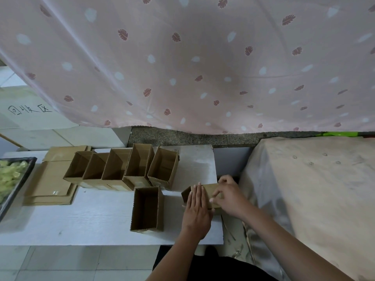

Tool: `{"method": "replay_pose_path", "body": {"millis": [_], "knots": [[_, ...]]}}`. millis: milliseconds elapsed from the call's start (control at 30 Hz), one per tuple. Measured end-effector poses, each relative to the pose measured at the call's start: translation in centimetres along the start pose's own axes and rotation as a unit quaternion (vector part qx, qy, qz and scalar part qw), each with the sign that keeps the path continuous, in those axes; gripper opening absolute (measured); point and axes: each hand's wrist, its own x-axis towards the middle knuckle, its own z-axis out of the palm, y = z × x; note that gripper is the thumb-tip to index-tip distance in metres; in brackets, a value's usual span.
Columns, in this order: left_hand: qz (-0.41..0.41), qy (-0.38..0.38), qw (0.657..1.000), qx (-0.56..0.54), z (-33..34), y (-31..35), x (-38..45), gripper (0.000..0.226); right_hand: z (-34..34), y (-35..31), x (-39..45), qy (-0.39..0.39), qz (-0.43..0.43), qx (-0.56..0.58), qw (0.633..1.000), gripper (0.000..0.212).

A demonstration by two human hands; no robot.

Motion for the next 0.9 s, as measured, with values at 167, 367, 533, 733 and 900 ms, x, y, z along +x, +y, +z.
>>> {"method": "replay_pose_path", "body": {"millis": [167,367,533,733,900], "knots": [[0.003,0.007,1.000,-0.005,-0.1,0.1,0.2,0.071,-1.0,-0.3,-0.3,-0.016,0.020,0.037,0.999,0.034],[0.006,0.009,1.000,-0.020,-0.2,0.2,-0.2,0.071,-1.0,0.5,-0.2,0.019,0.023,0.024,0.999,0.029],[0.005,0.006,1.000,-0.022,-0.3,0.1,-0.1,0.070,-0.7,0.5,-0.2,-0.014,0.061,-0.008,0.998,0.042],[0.004,0.015,0.999,-0.032,-1.1,-0.3,0.2,0.065,-1.1,0.0,-0.2,0.010,0.053,0.048,0.997,0.020],[-0.037,0.043,0.997,-0.045,-3.4,-1.5,-0.1,0.065,-1.9,-1.7,0.0,0.011,0.036,0.105,0.994,0.022]]}}
